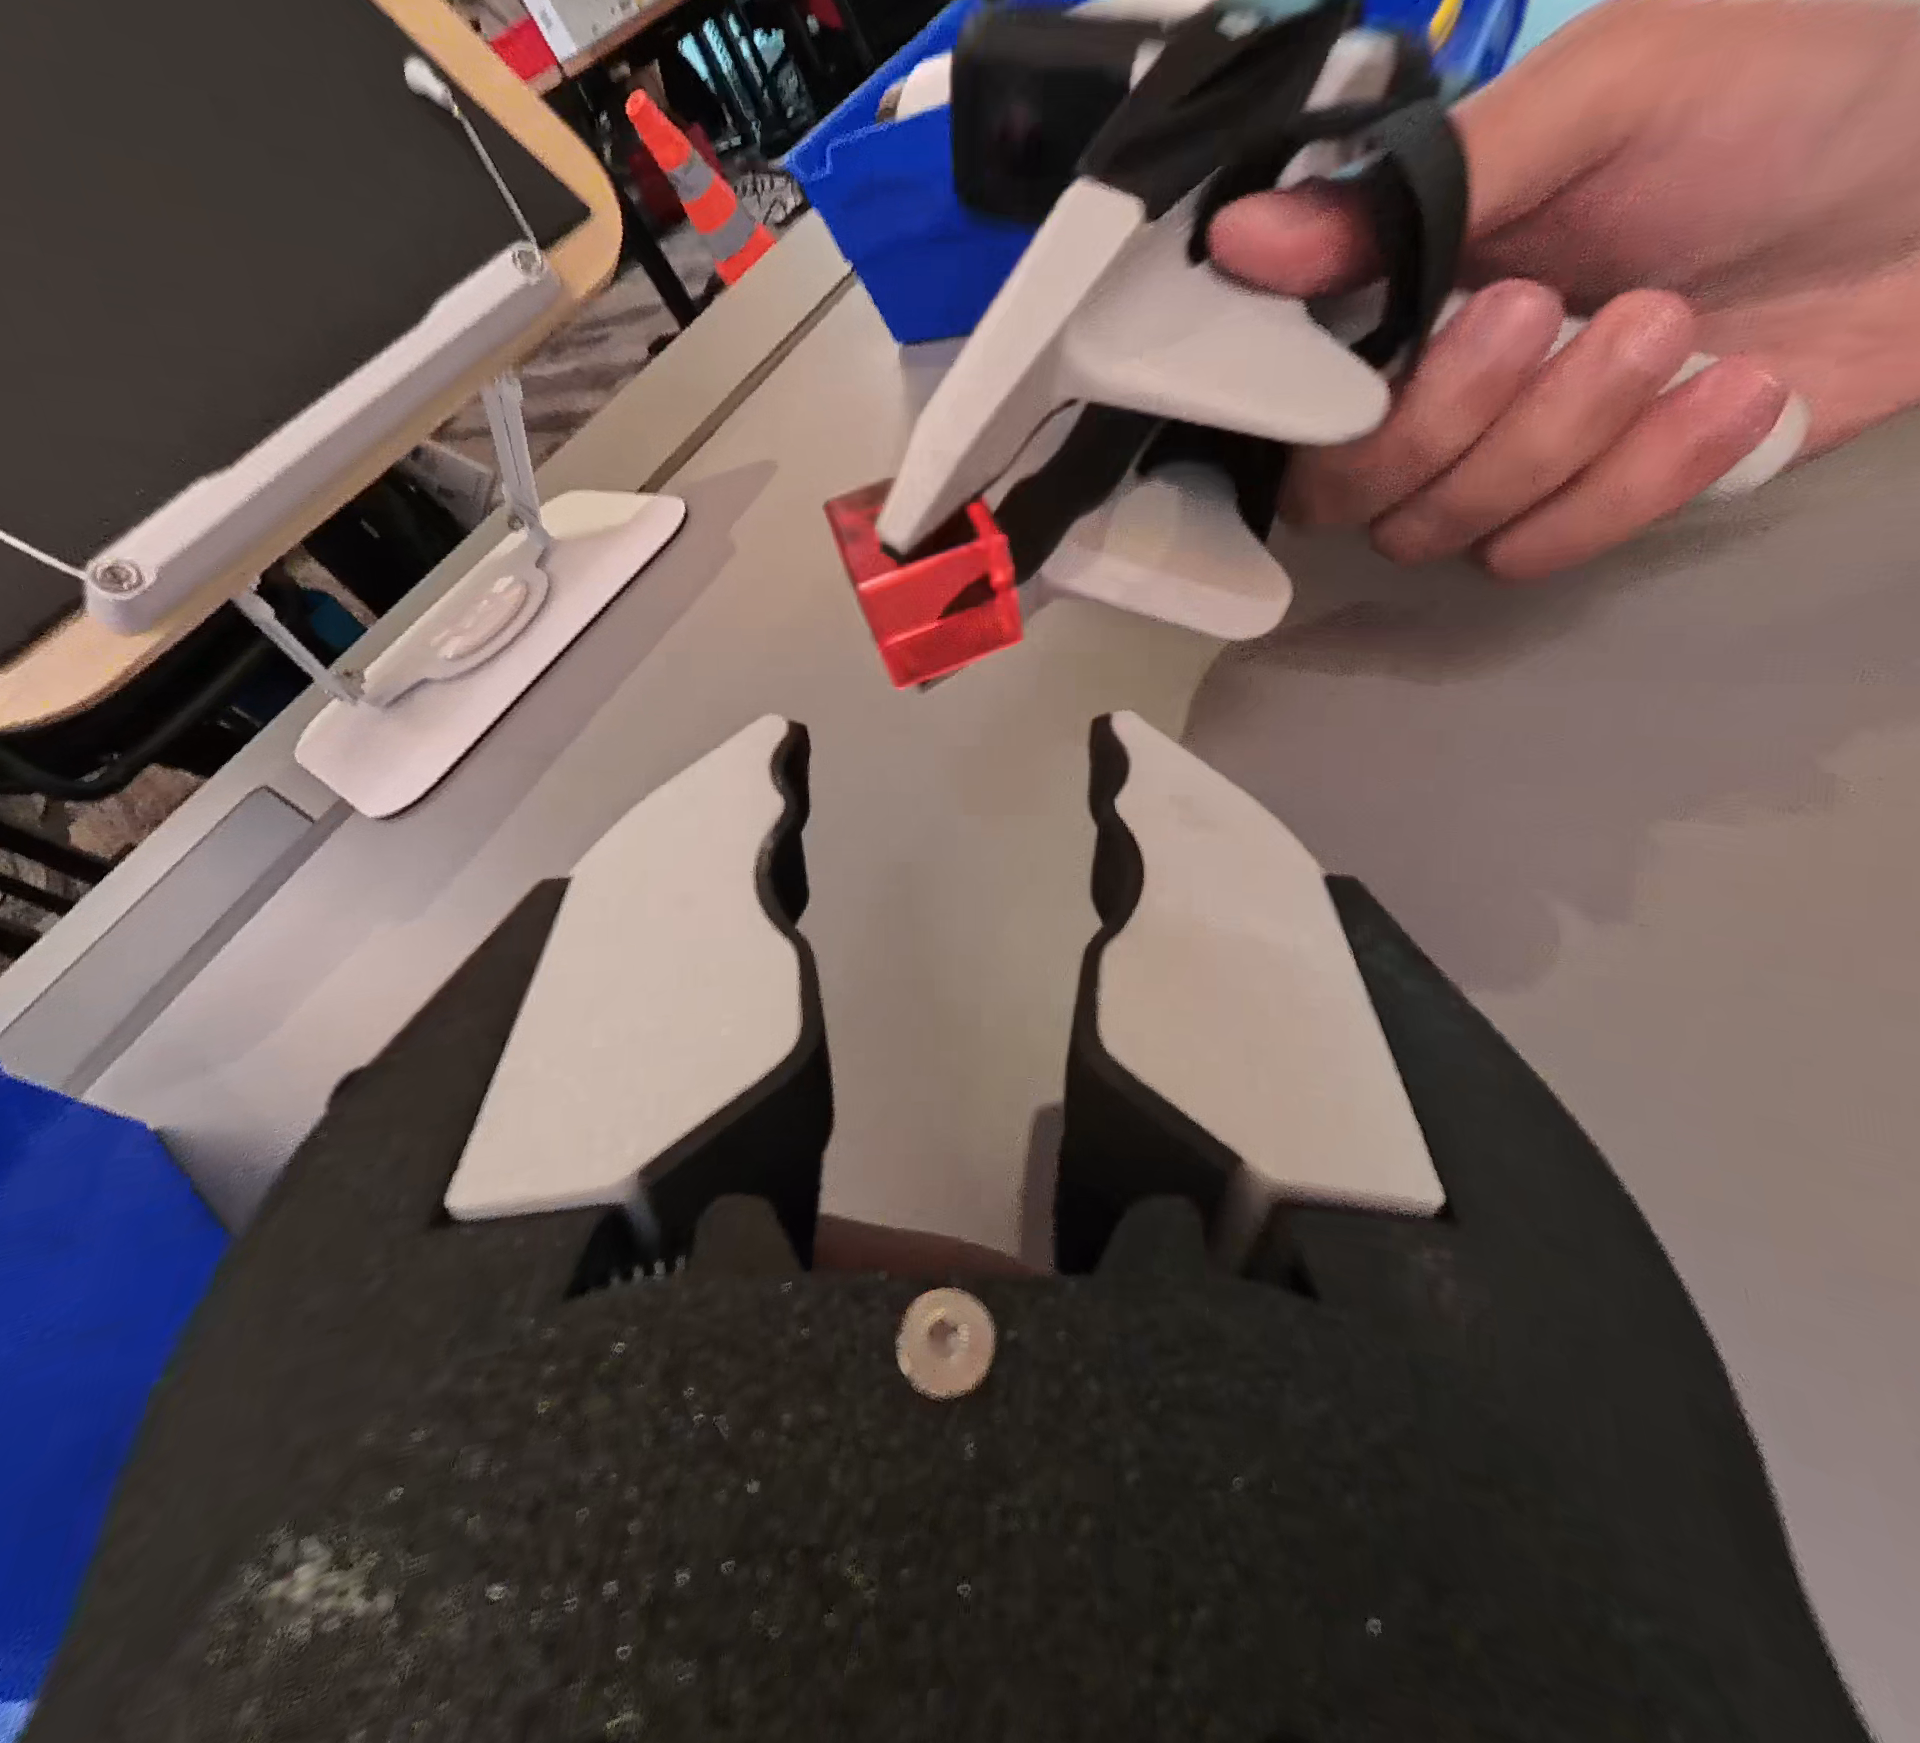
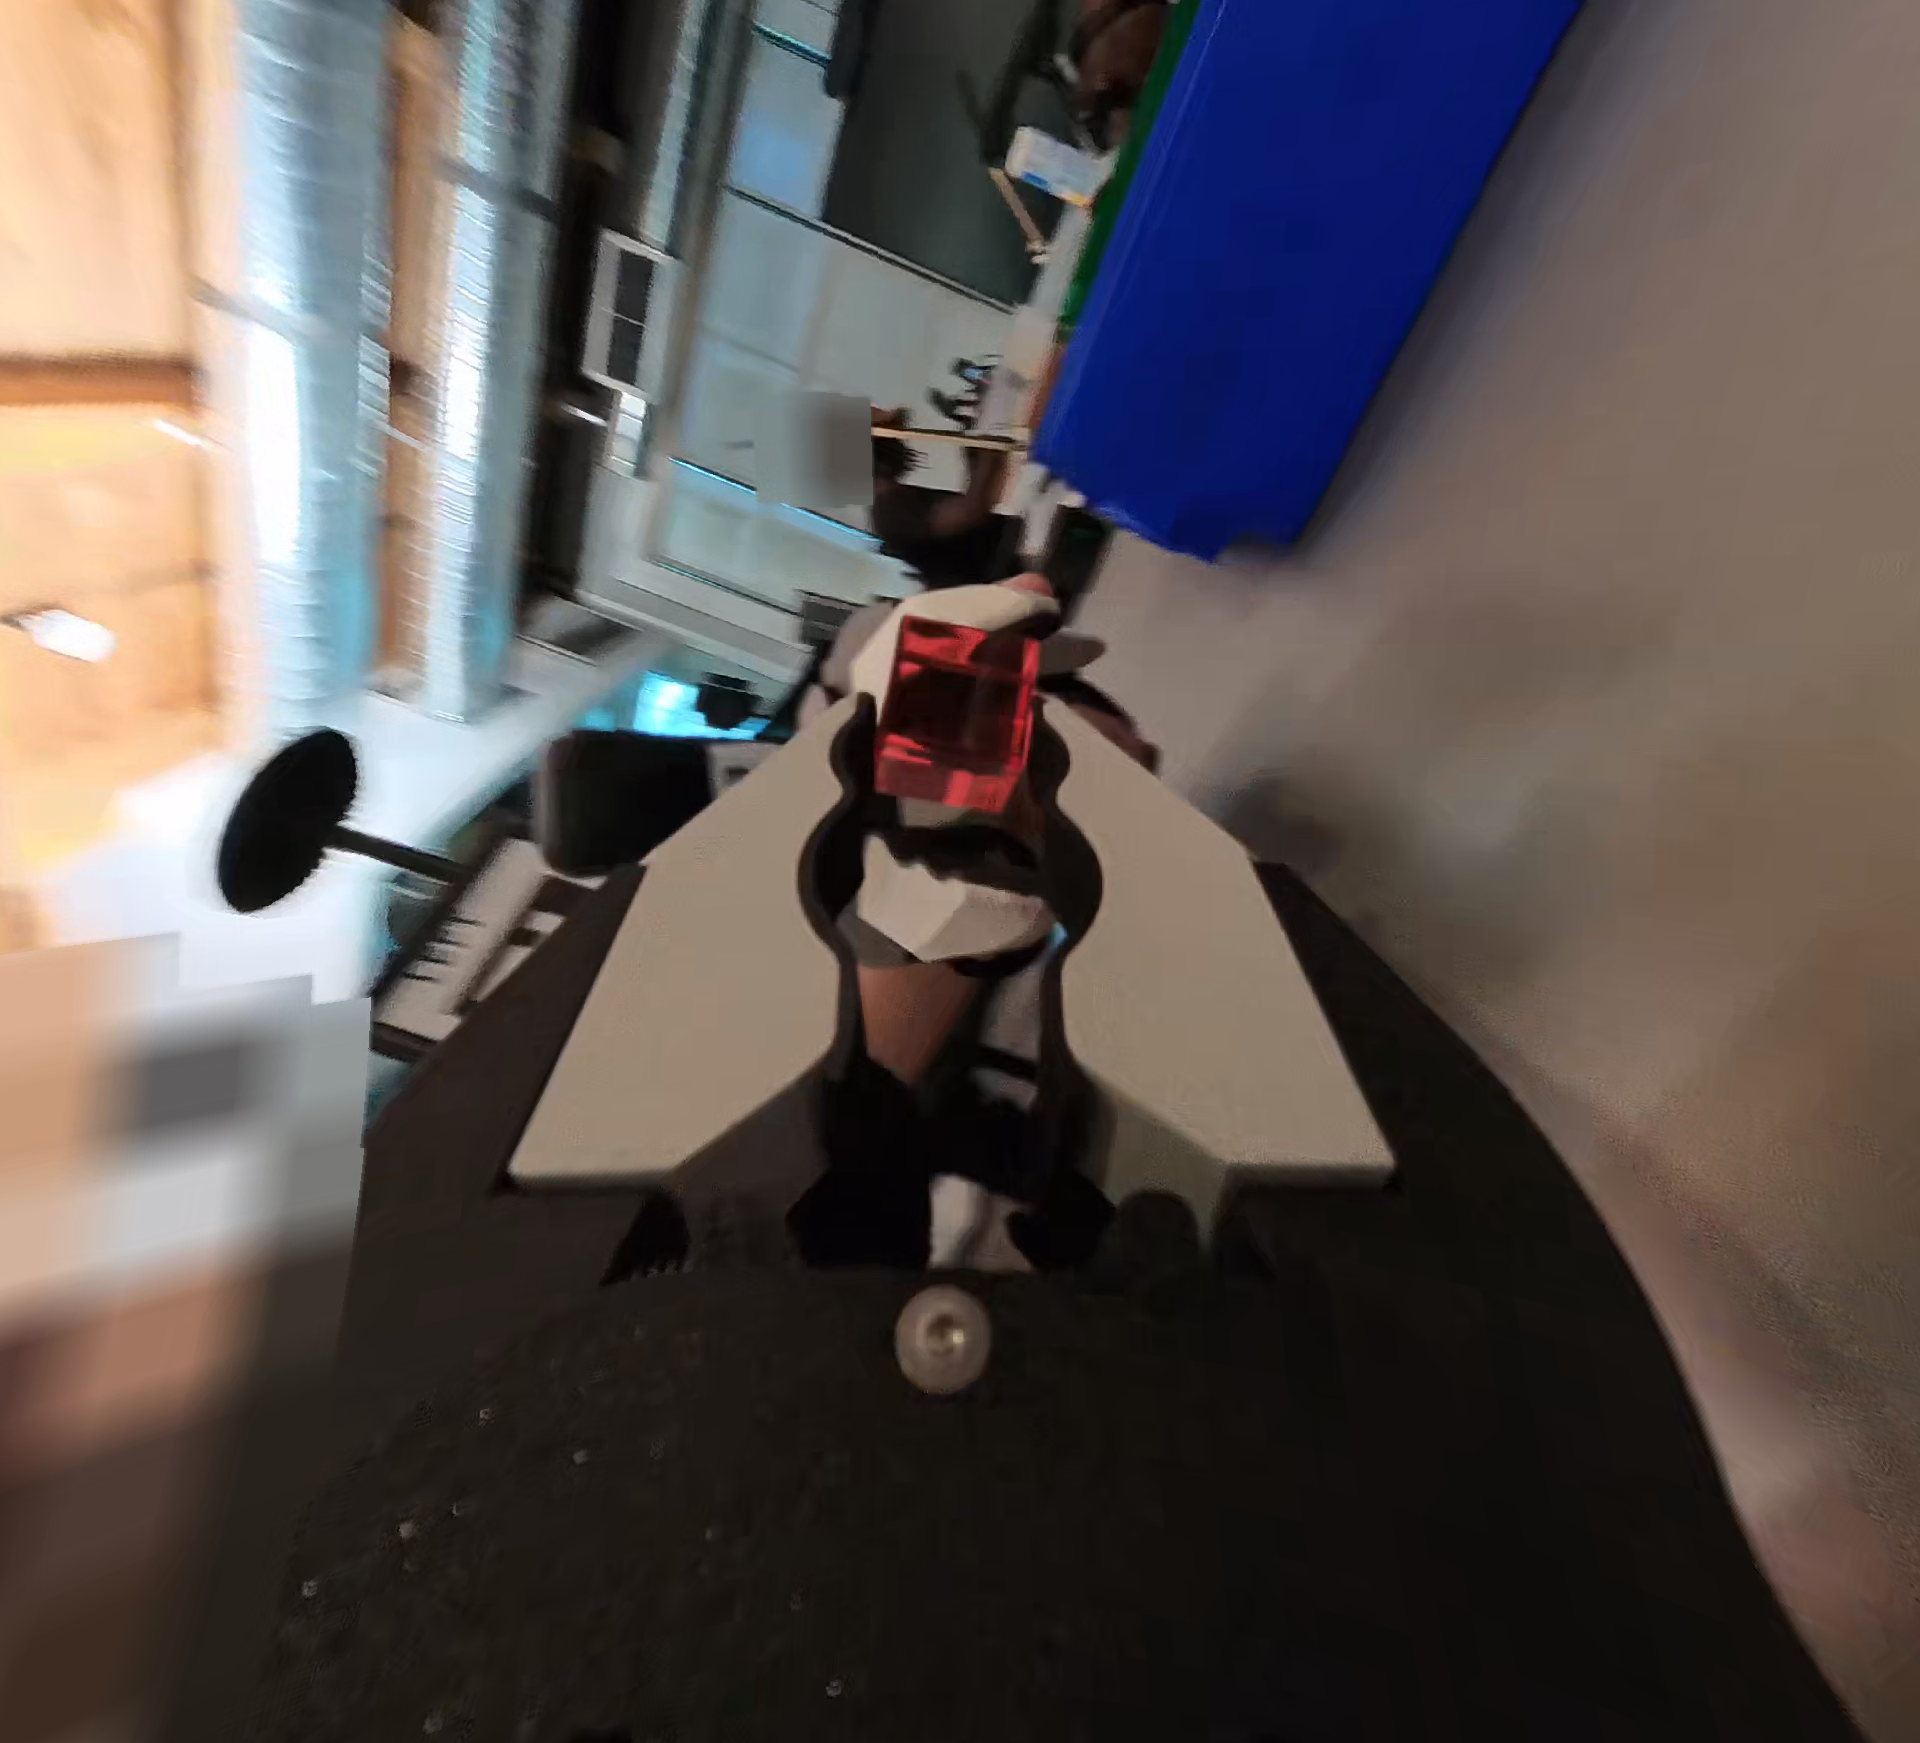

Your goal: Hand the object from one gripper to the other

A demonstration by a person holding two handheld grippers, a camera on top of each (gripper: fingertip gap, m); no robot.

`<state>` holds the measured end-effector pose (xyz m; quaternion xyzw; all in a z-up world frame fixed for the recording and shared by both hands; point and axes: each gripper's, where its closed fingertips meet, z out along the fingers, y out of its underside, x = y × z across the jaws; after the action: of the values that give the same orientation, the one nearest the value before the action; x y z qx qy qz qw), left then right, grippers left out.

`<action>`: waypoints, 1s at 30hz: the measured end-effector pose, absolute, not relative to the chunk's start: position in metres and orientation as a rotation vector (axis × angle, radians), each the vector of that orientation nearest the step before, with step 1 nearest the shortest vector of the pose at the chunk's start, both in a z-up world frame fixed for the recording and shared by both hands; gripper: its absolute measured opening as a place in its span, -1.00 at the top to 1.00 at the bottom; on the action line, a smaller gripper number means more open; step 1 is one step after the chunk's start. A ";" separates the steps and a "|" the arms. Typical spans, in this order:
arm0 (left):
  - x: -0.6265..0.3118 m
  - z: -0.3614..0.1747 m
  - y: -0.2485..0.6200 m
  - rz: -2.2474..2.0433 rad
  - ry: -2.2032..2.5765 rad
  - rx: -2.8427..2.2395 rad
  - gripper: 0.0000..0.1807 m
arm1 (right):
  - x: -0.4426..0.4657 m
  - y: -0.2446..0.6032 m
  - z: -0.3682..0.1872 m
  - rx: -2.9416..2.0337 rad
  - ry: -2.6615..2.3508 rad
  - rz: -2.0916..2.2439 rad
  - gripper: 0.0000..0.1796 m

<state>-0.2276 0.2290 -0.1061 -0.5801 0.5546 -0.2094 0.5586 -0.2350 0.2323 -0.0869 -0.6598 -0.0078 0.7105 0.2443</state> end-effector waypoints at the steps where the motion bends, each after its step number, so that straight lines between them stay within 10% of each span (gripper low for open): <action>1: -0.226 -0.104 0.226 -0.502 1.306 -1.349 0.40 | -0.237 0.230 -0.085 -1.785 0.026 2.049 0.69; 18: -0.219 -0.080 0.159 -1.091 1.430 -1.233 0.58 | -0.251 0.152 -0.080 -1.952 -0.460 2.531 0.69; 30: -0.234 -0.092 0.225 -0.637 1.295 -1.352 0.70 | -0.230 0.226 -0.105 -1.903 -0.393 1.671 0.29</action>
<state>-0.2336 0.2248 -0.0922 -0.5710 0.5469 -0.2691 0.5500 -0.2301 0.2258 -0.1051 -0.7118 -0.1469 0.6249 0.2852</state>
